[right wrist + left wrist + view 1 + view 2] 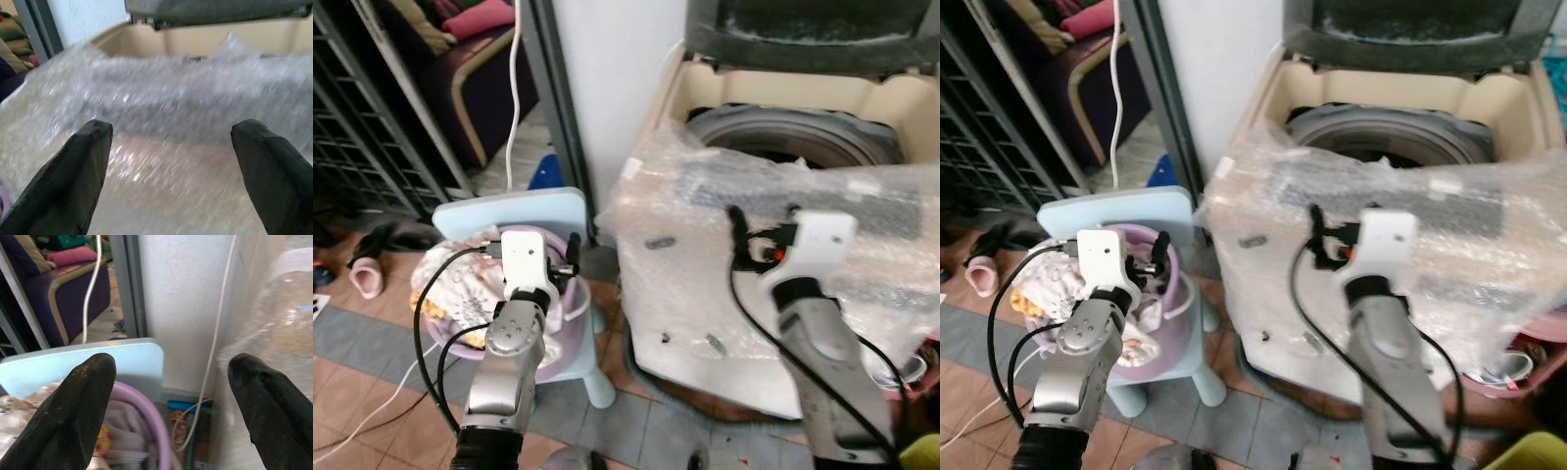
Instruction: Clothes washing
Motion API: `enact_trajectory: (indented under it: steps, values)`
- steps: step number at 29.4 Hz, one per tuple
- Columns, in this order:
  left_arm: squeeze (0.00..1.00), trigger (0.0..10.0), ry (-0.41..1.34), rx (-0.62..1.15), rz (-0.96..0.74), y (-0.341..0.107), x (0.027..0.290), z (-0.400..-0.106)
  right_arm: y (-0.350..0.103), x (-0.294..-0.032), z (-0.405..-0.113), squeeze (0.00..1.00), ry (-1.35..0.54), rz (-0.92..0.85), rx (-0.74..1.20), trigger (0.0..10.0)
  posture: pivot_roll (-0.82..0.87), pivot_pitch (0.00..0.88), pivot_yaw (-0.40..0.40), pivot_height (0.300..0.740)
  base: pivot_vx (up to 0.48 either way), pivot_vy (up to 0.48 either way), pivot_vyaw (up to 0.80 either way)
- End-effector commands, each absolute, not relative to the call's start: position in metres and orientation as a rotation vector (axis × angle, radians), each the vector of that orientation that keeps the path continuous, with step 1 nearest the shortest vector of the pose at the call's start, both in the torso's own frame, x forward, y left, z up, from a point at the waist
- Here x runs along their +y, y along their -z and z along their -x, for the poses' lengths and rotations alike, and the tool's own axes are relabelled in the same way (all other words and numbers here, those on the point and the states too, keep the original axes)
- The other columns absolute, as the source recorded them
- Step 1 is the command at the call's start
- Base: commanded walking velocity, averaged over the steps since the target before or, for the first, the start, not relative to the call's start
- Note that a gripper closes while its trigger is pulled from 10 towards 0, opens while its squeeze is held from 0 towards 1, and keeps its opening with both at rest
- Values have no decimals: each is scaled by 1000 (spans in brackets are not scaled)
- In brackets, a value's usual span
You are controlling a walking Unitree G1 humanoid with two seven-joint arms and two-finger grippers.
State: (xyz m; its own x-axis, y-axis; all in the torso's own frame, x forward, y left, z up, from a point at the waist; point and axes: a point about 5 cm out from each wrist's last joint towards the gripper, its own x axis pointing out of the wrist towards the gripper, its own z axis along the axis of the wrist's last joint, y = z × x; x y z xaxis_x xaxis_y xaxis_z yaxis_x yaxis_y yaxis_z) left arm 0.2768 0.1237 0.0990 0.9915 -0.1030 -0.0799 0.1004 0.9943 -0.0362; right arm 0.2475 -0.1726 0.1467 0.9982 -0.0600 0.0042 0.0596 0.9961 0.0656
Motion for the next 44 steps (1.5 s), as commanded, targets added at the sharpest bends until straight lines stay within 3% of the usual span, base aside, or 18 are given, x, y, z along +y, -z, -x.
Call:
enact_trajectory:
  steps: [1, 14, 17, 22, 24, 30, 31, 32, 33, 44]
  values:
    - [0, 10000, 104, 70, 7, -102, 128, -276, -152, -157, -244, 0, 5, -123, -17, 10000, -121, 0, 120, 740, 0, 480, 0]
    - [0, 10000, 44, 105, 17, -97, 138, -274, -133, -148, -239, 0, -148, -136, 57, 10000, -103, 5, 127, 740, 0, 428, 0]
    - [0, 10000, 27, 62, 0, -101, 144, -273, -122, -154, -237, 0, -110, -208, 91, 10000, -99, 5, 124, 740, 0, 0, 0]
    - [0, 10000, -25, 79, -29, -96, 154, -272, -112, -169, -246, 0, -14, -56, 143, 10000, -96, 8, 118, 740, 0, 0, 0]
    - [0, 10000, -53, 101, -39, -92, 158, -272, -109, -171, -249, 0, -5, -157, 164, 10000, -95, 9, 116, 740, 0, 0, 0]
    - [0, 10000, -39, 122, -5, -90, 156, -271, -104, -178, -257, 0, -4, -44, 185, 10000, -85, 12, 101, 740, 0, 0, 0]
    - [0, 10000, 14, 138, 43, -88, 153, -268, -102, -178, -258, 702, -25, 27, 181, 10000, -82, 12, 98, 740, 0, 0, 0]
    - [0, 10000, 14, 138, 43, -88, 153, -268, -102, -178, -258, 702, -25, 27, 181, 10000, -82, 12, 98, 740, 0, 0, 0]
    - [0, 10000, 7, 143, 37, -87, 153, -266, -100, -177, -260, 1000, -36, 55, 172, 10000, -77, 13, 94, 740, 0, 0, 800]
    - [0, 10000, -5, 169, 50, -85, 153, -267, -92, -163, -269, 1000, -88, 6, 192, 10000, -72, 16, 87, 740, 0, 0, 800]
